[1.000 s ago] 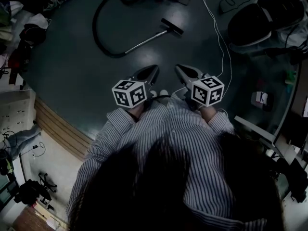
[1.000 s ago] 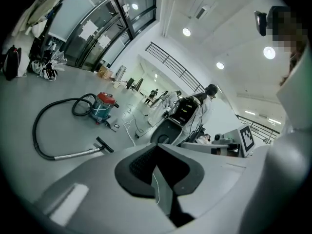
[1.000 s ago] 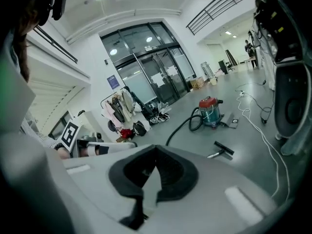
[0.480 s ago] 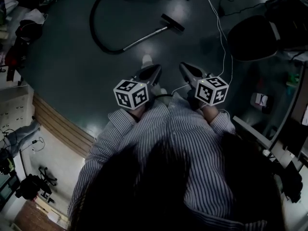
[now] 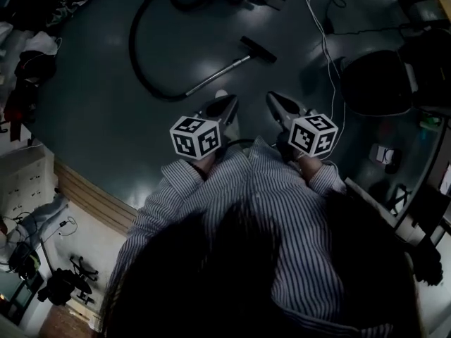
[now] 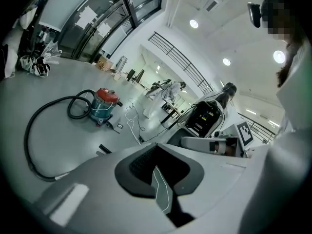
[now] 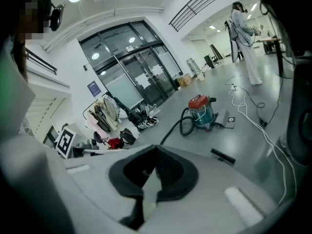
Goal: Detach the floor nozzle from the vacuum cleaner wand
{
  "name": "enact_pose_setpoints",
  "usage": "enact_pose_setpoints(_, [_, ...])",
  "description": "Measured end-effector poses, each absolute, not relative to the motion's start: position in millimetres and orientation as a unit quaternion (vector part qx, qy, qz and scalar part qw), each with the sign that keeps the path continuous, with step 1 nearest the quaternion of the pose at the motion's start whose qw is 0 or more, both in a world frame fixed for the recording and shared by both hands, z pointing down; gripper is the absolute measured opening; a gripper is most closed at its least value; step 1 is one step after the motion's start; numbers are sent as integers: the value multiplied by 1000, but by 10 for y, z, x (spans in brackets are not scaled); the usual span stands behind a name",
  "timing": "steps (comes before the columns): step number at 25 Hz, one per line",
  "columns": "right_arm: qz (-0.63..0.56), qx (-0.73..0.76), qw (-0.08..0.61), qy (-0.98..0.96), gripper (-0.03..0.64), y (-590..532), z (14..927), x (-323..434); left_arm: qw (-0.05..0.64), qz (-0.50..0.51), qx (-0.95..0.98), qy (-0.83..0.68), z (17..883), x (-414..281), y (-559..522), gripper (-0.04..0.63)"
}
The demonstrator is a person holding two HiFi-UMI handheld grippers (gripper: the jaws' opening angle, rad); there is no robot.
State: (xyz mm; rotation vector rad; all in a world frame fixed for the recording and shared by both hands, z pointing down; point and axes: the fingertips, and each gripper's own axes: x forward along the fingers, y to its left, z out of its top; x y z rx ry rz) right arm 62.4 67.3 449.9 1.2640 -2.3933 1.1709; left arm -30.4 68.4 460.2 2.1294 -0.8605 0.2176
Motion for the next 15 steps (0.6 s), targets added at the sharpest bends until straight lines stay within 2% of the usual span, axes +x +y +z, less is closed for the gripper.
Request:
enact_pose_setpoints(8, [391, 452, 111, -794, 2, -200, 4648, 446, 413, 125, 842, -324, 4811, -470, -220, 5])
enact_pose_setpoints(15, [413, 461, 125, -775, 2, -616, 4965, 617, 411, 169, 840, -311, 5133, -447, -581, 5])
